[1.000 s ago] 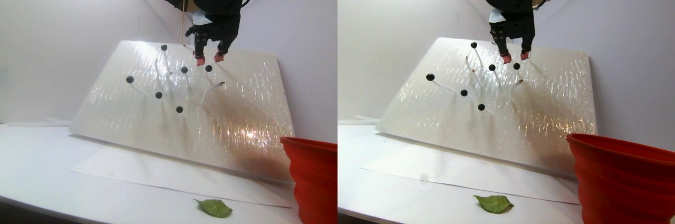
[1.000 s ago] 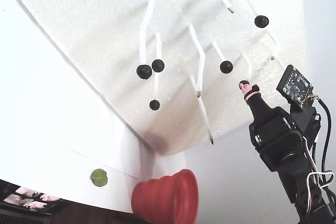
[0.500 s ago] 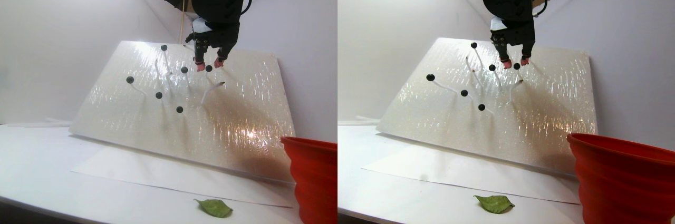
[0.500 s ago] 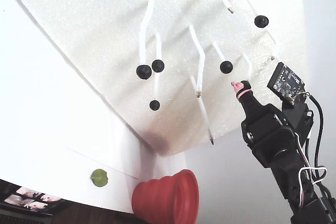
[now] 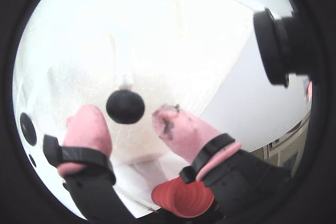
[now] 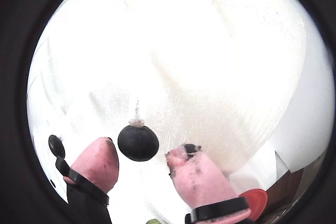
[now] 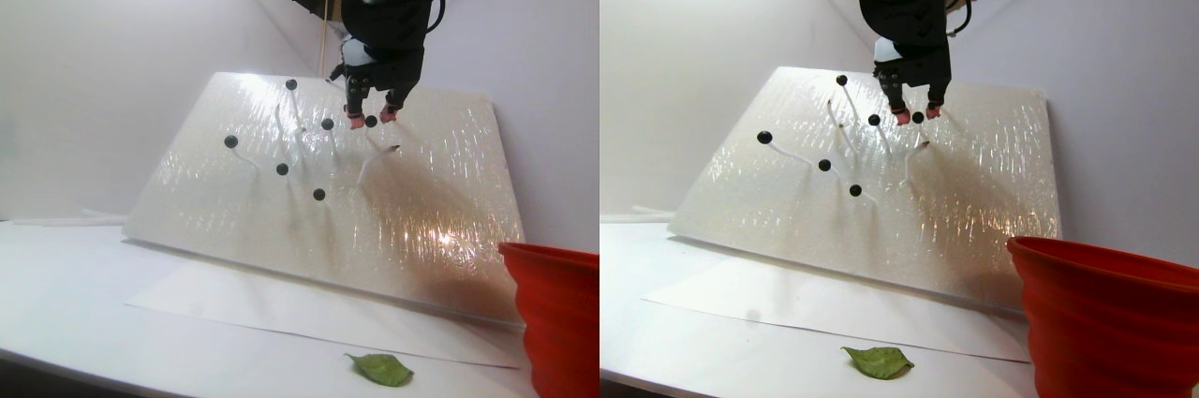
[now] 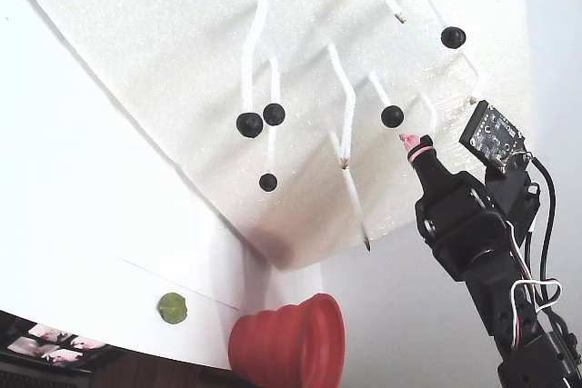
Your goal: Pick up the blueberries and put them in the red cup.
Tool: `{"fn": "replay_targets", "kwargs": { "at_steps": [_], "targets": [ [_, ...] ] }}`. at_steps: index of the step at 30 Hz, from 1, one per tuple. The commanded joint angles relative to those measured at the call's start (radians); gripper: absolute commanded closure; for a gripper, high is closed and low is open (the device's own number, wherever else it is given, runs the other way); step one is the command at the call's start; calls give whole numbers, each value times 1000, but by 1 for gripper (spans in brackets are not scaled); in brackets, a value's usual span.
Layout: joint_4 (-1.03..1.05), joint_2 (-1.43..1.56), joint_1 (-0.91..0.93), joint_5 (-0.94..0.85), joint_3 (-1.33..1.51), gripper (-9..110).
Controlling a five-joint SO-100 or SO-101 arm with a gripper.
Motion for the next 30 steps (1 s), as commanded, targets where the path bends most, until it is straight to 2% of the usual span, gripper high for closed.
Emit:
{"fn": "replay_targets", "kwargs": {
  "at_steps": [1, 30],
  "targets": [
    [-38, 18, 5, -3, -132, 83],
    [-84, -31, -6, 37, -160, 84]
  ]
}}
